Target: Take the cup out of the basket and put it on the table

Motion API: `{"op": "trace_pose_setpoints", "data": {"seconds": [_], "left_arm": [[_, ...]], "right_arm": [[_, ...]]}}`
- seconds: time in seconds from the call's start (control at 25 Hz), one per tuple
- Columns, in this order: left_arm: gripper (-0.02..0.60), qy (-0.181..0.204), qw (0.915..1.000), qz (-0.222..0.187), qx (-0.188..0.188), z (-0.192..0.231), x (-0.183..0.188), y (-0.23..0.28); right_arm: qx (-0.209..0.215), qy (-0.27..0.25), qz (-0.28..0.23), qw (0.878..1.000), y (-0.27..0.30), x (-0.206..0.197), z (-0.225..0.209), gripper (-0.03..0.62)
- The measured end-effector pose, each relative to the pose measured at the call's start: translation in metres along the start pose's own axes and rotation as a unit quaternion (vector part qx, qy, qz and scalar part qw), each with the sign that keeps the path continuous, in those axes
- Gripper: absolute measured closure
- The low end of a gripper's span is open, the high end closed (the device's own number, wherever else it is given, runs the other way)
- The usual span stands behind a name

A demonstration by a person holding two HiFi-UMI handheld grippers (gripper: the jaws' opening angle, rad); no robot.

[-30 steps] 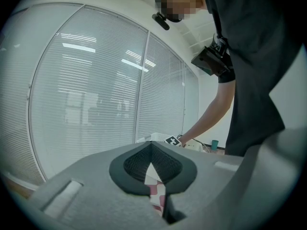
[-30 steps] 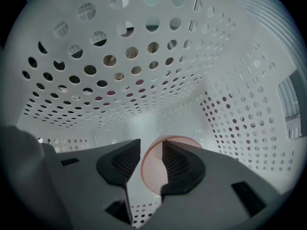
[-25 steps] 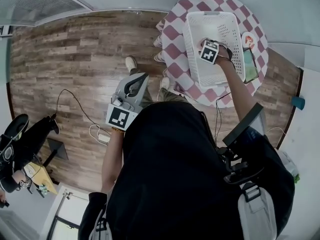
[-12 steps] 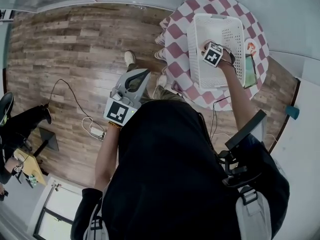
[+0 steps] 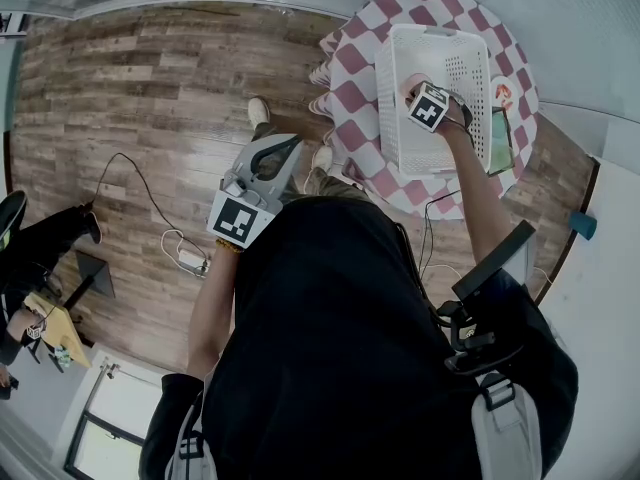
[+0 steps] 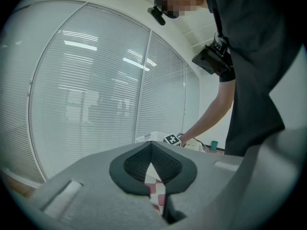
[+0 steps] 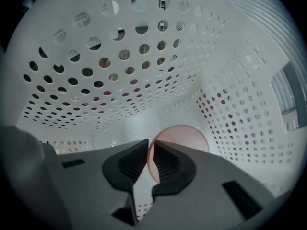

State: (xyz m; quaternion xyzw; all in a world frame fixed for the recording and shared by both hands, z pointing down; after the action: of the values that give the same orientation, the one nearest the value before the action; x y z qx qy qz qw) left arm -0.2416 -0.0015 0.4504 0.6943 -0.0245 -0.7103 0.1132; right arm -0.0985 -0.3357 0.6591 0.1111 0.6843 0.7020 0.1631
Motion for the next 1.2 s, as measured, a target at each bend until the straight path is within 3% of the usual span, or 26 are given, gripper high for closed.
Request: {"op": "trace_pose_setpoints", "data": {"seconds": [1.2], "left_arm": [[0.584,0.011,0.9998,0.003,-0.016,-0.010,0.000,0.000]], "right_arm": [[-0.010,0.029,-0.020,0.999,-0.011,-0.005,0.004,0.565]]}}
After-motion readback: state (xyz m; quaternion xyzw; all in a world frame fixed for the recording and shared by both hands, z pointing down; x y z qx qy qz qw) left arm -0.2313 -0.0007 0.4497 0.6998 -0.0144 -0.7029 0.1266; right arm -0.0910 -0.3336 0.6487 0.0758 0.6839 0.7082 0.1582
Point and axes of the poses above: the fingertips, and each gripper's own axes: y forward along the fingers, z to its left, x out of its top, the point moved 8 cm from there along -y, backward along the fingers, and after that the axes turned 4 degrees about y, right-handed, at the moved point
